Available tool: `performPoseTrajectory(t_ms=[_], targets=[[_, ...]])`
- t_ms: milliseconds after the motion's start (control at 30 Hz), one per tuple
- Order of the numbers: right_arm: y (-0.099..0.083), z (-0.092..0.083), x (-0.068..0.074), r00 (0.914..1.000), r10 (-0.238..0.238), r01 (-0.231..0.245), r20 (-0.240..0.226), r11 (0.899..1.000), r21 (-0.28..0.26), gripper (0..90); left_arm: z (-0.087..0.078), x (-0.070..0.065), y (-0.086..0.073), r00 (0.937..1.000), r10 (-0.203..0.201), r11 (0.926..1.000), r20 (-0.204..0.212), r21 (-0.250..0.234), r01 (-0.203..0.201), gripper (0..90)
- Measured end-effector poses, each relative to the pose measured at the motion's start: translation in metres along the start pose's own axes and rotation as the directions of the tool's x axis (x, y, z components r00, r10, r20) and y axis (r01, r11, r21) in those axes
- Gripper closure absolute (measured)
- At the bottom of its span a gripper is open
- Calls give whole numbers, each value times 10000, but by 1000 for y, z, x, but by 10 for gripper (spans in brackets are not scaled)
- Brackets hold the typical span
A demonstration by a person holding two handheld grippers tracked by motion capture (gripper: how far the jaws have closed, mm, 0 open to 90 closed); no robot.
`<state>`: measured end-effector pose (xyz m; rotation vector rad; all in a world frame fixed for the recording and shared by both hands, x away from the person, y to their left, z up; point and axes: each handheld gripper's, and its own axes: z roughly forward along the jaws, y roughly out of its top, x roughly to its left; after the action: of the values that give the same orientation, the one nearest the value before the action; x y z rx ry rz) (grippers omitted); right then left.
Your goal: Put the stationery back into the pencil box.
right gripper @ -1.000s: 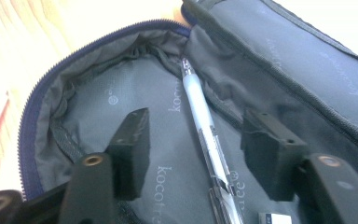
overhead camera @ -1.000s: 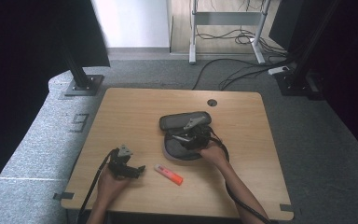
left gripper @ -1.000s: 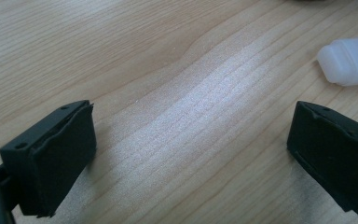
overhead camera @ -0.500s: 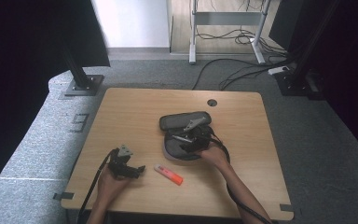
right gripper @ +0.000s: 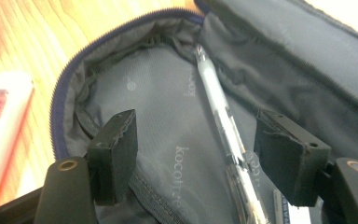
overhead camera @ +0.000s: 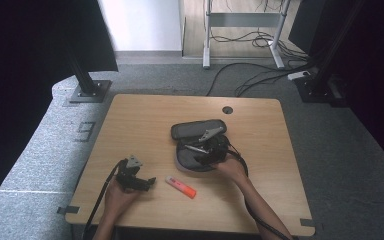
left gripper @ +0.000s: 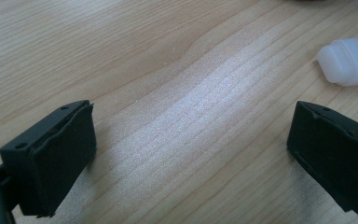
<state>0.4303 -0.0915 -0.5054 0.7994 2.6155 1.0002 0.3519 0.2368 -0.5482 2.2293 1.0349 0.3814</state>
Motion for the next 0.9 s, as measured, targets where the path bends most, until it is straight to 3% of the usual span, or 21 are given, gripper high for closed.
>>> performPoseTrajectory(t_ms=[167,333,400,533,600,767,900], targets=[[-12,10,2,10000,33,-31,-84,9998,206,307,0,0,0,10000,2,10000,-1,1,-2,10],[-24,16,4,9996,125,-126,-237,9999,-7,330,0,0,0,10000,2,10000,-3,1,-2,10],[-27,15,2,9987,412,-419,-293,9988,-264,335,0,0,0,10000,2,10000,-2,1,-2,10],[-29,11,2,9989,471,-475,-89,9974,-535,310,0,0,0,10000,2,10000,-10,4,-2,10],[-29,7,2,9980,593,-605,-197,9956,-714,305,0,0,0,10000,1,10000,-3,1,-1,10],[-28,-7,3,9989,460,-465,-80,9946,-922,298,0,0,0,10000,1,10000,-2,1,-1,10],[-31,-23,-1,9981,609,-612,-67,9900,-1269,297,0,0,0,10000,2,10000,-3,0,-2,11]])
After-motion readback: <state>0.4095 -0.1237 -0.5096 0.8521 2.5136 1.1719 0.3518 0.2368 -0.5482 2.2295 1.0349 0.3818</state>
